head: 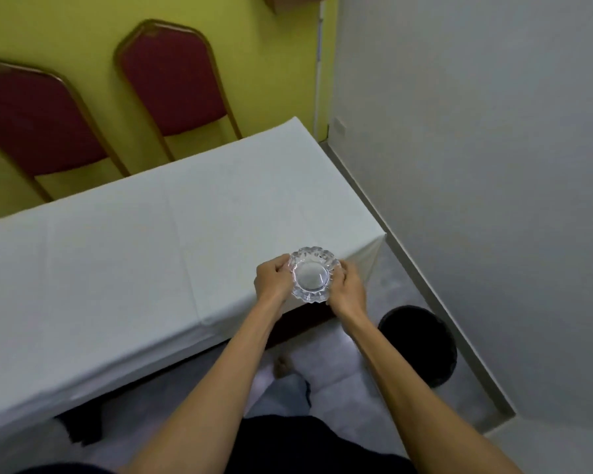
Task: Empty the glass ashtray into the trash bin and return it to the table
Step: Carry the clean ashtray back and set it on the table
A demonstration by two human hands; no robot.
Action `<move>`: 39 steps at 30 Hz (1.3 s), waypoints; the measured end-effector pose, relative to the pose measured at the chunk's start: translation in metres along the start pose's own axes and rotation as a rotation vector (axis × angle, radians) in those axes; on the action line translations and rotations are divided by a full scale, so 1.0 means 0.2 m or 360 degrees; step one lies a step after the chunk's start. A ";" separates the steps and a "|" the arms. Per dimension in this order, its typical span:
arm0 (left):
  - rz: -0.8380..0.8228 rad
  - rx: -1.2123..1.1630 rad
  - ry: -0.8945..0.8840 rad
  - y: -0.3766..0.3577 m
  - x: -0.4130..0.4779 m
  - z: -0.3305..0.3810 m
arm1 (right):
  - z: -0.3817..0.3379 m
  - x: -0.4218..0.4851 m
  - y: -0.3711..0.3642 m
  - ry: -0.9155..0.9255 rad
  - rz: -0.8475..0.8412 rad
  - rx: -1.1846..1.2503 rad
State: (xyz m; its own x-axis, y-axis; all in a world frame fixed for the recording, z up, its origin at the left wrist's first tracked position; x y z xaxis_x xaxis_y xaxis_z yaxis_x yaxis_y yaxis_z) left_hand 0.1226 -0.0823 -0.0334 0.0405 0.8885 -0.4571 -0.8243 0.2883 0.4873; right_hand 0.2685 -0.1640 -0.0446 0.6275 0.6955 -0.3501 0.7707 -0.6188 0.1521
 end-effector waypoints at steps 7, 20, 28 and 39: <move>0.0326 -0.0139 0.0263 0.37 0.30 -0.15 | -0.15 0.23 -0.54 0.0005 -0.0386 -0.0305; 0.0626 -0.0296 0.0533 0.59 0.68 -0.06 | -0.31 0.62 -1.03 0.0019 -0.0602 -0.0530; 0.0792 -0.0332 0.0554 0.63 0.78 0.01 | -0.39 0.70 -1.13 0.0124 -0.0673 -0.0650; 0.0835 -0.0287 0.0642 0.60 0.81 0.01 | -0.44 0.69 -1.16 0.0288 -0.0772 -0.0856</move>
State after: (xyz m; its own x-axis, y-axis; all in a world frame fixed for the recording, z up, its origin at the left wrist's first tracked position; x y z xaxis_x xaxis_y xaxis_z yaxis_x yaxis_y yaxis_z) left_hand 0.0316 0.0964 -0.0472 -0.5747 0.6817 -0.4528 -0.7598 -0.2390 0.6046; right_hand 0.1863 0.1081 -0.0469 0.1757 0.9230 -0.3425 0.8843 0.0049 0.4668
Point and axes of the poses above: each hand's wrist, its own x-axis towards the middle knuckle, its own y-axis out of the back of the hand, z = x × y, the point moved 6 cm from there along x, towards the middle knuckle, and after that the axes turned 13 degrees about x, right-handed, at the moved point
